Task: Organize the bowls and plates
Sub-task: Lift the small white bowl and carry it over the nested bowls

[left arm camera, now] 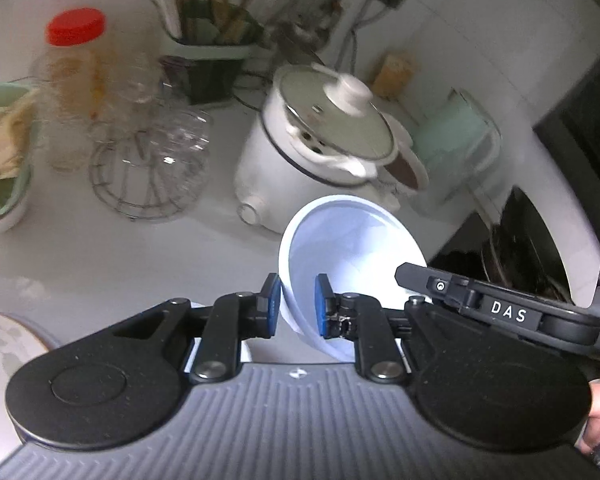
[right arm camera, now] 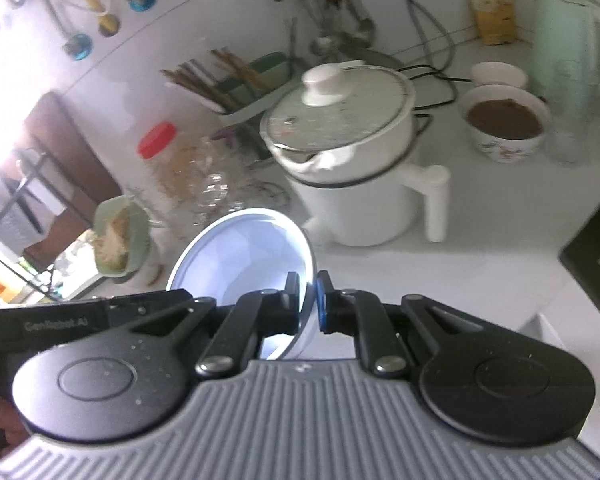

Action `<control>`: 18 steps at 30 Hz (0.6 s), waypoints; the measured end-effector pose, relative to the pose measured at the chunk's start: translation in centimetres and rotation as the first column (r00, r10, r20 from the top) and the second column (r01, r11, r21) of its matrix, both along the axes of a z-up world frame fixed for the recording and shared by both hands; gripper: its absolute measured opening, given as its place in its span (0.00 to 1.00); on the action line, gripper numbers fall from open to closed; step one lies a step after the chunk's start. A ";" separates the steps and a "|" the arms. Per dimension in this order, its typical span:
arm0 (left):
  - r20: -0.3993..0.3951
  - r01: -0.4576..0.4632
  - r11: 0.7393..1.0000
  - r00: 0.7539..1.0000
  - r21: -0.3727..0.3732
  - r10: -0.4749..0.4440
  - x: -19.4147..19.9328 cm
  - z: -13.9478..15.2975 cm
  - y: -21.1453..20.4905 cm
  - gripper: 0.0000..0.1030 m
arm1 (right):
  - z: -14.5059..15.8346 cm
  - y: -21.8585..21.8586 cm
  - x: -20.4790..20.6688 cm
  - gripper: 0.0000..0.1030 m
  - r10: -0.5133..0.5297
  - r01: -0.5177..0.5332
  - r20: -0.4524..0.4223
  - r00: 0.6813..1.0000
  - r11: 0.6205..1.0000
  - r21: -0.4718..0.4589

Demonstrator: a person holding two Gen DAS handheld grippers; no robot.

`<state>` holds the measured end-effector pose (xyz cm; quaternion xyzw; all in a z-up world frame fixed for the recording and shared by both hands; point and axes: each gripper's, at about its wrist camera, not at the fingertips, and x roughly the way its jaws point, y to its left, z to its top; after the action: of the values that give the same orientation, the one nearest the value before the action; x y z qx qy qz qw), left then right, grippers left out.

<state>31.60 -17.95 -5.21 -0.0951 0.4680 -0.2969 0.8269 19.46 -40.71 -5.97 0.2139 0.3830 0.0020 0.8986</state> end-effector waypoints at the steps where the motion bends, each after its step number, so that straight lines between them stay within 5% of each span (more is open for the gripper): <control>1: 0.008 -0.014 1.000 1.000 0.001 0.014 -0.1 0.1 0.6 0.19 | 0.1 0.4 0.2 0.11 0.018 -0.018 0.004 1.000 1.000 0.003; 9: 0.025 -0.152 0.988 0.988 0.006 0.152 -0.7 -0.2 5.3 0.19 | -0.1 4.1 2.5 0.12 0.156 -0.156 0.008 0.988 0.988 0.014; 18: -0.014 -0.227 0.962 0.973 0.149 0.231 -0.7 -5.0 6.7 0.19 | -4.7 8.1 5.6 0.13 0.306 -0.312 -0.136 0.942 0.950 -0.029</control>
<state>30.87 -11.20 -10.20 -0.0920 0.4873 -0.1626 0.8530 25.02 -32.58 -10.72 0.1282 0.4694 0.1193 0.8654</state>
